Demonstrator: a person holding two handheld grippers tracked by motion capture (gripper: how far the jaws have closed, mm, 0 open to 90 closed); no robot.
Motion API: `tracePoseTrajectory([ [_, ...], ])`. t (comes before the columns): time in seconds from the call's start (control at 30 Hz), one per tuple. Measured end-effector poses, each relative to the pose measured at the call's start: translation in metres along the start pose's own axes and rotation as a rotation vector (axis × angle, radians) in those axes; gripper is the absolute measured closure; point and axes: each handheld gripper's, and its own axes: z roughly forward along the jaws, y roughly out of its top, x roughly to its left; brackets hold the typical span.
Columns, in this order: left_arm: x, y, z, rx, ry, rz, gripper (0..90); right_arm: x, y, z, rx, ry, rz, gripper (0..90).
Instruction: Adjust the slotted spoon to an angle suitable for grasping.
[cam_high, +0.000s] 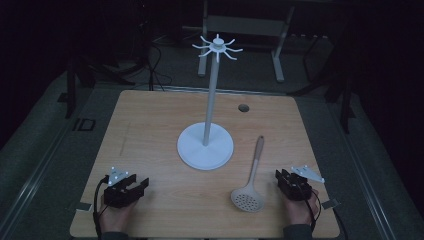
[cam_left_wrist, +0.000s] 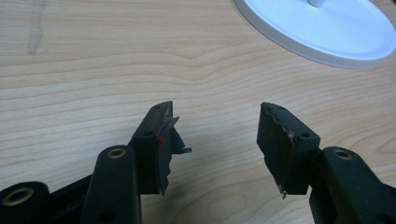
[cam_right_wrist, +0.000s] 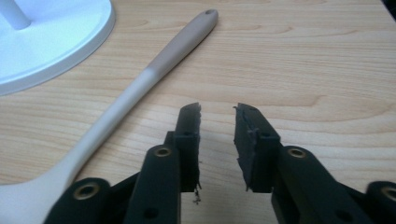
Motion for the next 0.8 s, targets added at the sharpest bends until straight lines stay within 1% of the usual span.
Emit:
tracePoseTrajectory([
  [0.07,0.001,0.0,0.0,-0.001,0.002,-0.003,46.5,0.0,0.0,-0.001,0.002,0.014,0.002,77.5],
  [0.1,0.001,-0.001,0.0,-0.001,0.005,-0.007,46.5,0.001,0.0,-0.002,0.004,0.017,0.002,81.5],
  [0.13,0.001,-0.001,0.0,0.002,0.005,-0.004,46.4,0.002,0.001,-0.002,0.007,0.016,0.005,84.5],
  [0.2,0.0,-0.001,0.001,0.006,0.006,0.006,46.4,0.003,0.002,-0.003,0.006,0.032,0.01,89.5],
  [0.23,0.0,-0.001,0.001,0.006,0.006,0.006,46.4,0.003,0.002,-0.003,0.006,0.032,0.01,89.5],
  [0.27,0.0,-0.001,0.001,0.01,0.006,0.005,46.5,0.006,0.005,-0.005,0.006,0.054,0.015,89.9],
  [0.37,0.0,-0.001,-0.001,-0.003,0.014,0.007,46.7,0.009,0.007,-0.008,0.004,0.064,0.006,90.0],
  [0.4,0.0,-0.001,-0.001,-0.003,0.014,0.007,46.7,0.011,0.008,-0.009,0.006,0.078,0.001,90.0],
  [0.43,0.004,-0.001,-0.004,-0.013,0.018,-0.006,46.8,0.015,0.012,-0.009,0.025,0.131,-0.009,90.0],
  [0.47,0.004,-0.001,-0.003,-0.01,0.019,-0.012,46.8,0.017,0.013,-0.007,0.047,0.167,-0.013,90.0],
  [0.53,0.005,-0.002,-0.002,-0.001,0.022,-0.014,47.0,0.023,0.014,-0.003,0.065,0.19,-0.033,90.0],
  [0.6,0.003,-0.002,-0.003,-0.01,0.02,-0.001,47.3,0.029,0.014,0.001,0.078,0.215,-0.043,90.0],
  [0.67,0.001,-0.001,-0.002,-0.006,0.018,0.011,47.3,0.036,0.013,0.005,0.09,0.239,-0.059,90.0],
  [0.7,0.0,-0.001,-0.002,-0.002,0.015,0.015,47.3,0.039,0.013,0.007,0.095,0.249,-0.069,90.0],
  [0.73,0.0,-0.001,-0.002,-0.002,0.015,0.015,47.3,0.039,0.013,0.007,0.095,0.249,-0.069,90.0],
  [0.77,0.0,-0.002,-0.001,0.002,0.013,0.018,47.3,0.043,0.013,0.009,0.102,0.261,-0.081,90.0],
  [0.8,-0.001,-0.002,-0.001,0.007,0.012,0.023,47.3,0.05,0.013,0.013,0.122,0.28,-0.102,90.0],
])
